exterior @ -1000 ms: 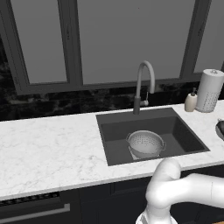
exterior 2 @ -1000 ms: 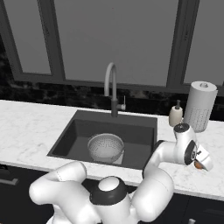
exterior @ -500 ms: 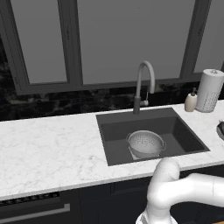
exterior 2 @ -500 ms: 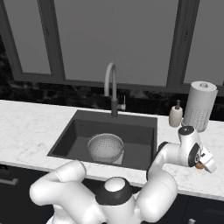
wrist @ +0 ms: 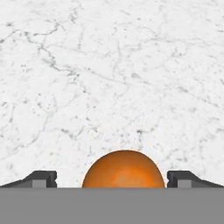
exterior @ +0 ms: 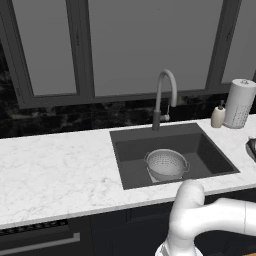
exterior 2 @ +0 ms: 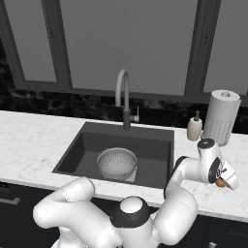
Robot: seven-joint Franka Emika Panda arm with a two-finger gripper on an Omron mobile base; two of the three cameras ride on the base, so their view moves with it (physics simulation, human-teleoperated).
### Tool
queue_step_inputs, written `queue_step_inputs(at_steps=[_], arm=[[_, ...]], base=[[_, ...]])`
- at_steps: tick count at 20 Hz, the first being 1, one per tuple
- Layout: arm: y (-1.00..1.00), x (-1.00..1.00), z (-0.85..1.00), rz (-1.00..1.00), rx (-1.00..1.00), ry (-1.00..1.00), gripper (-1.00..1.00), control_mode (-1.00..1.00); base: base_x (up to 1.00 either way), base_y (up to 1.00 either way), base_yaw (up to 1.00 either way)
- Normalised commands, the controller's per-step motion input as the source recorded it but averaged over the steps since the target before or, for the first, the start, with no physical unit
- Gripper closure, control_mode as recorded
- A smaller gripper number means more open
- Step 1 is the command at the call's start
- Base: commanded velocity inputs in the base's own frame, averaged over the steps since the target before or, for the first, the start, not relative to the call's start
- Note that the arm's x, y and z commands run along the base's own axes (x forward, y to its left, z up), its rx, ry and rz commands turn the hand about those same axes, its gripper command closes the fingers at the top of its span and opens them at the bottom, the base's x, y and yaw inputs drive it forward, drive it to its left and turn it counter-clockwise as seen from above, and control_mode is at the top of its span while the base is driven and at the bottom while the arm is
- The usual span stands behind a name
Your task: Put the colander in the sink, put the tangerine in the colander, and turn on the sink faucet and pour water over the colander.
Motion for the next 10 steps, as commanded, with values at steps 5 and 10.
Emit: queue_step_inputs(at_steps=[5, 10], arm=[[0.00, 0.01, -0.23, 0.00, 0.00, 0.03, 1.00, -1.00], [0.00, 0.00, -0.17, 0.00, 0.00, 0.01, 1.00, -1.00]], base=[[0.00, 0.00, 0.00], [0.00, 0.00, 0.00]])
